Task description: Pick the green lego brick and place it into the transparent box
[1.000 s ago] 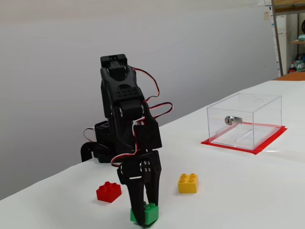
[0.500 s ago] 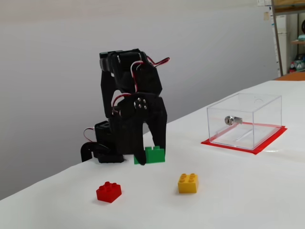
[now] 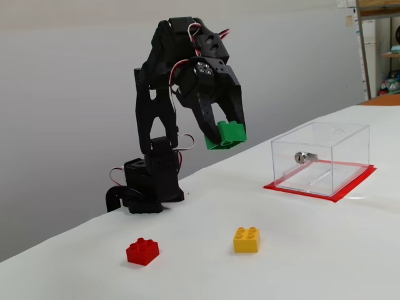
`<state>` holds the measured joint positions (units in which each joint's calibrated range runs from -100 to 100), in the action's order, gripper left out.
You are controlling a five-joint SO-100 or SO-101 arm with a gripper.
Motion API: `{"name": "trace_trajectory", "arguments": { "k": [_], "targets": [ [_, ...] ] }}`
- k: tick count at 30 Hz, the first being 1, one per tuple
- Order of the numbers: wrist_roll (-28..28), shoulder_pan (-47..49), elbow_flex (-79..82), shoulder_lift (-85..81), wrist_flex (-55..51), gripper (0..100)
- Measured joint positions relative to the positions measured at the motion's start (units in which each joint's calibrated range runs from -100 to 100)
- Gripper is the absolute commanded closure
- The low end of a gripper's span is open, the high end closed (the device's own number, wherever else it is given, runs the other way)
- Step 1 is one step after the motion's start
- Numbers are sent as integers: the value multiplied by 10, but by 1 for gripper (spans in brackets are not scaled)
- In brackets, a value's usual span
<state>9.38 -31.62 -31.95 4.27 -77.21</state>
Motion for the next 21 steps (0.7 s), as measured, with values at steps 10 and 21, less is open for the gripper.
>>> {"name": "trace_trajectory", "arguments": {
  "k": [10,21],
  "targets": [
    [-14,139,-59,-2,-69,88],
    [-14,346,-64,-2,-69,88]
  ]
}}
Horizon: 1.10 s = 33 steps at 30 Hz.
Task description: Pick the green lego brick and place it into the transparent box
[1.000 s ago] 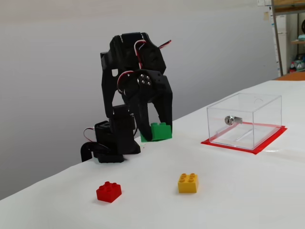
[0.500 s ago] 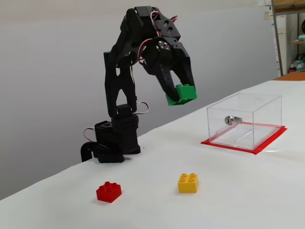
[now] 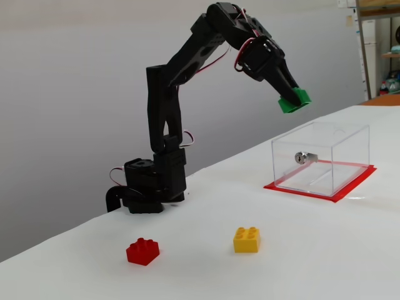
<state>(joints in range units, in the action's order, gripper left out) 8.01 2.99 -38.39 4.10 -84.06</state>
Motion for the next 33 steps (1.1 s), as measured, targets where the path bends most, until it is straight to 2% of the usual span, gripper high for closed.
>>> {"name": "trace_trajectory", "arguments": {
  "k": [14,24,33],
  "targets": [
    [0,260,0,0,0,88],
    [-22,418,21,21,0,88],
    [-41,480,21,84,27,88]
  ]
}}
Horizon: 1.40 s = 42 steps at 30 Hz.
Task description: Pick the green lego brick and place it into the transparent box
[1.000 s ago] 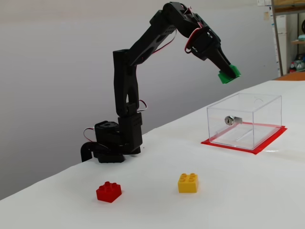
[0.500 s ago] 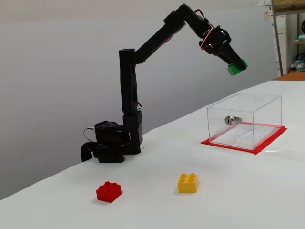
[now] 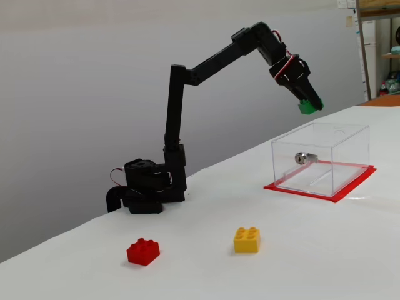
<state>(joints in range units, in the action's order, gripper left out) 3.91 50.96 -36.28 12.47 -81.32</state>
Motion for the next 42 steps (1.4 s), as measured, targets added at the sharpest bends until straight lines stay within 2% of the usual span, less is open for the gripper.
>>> {"name": "trace_trajectory", "arguments": {
  "k": [10,15,17,28,42],
  "targets": [
    [0,20,0,66,63,87],
    [0,20,0,69,76,72],
    [0,20,0,69,77,70],
    [0,30,0,69,77,70],
    [0,29,0,69,75,98]
  ]
}}
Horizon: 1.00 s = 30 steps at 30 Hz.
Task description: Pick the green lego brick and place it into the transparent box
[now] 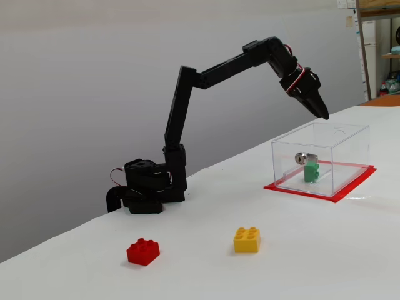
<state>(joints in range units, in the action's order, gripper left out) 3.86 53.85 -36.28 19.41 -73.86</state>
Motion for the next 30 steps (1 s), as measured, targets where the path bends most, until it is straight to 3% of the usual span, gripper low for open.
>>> {"name": "trace_trajectory", "arguments": {
  "k": [7,30],
  "targets": [
    [0,-33,2,-25,-38,98],
    [-18,-364,2,-275,-87,98]
  ]
}}
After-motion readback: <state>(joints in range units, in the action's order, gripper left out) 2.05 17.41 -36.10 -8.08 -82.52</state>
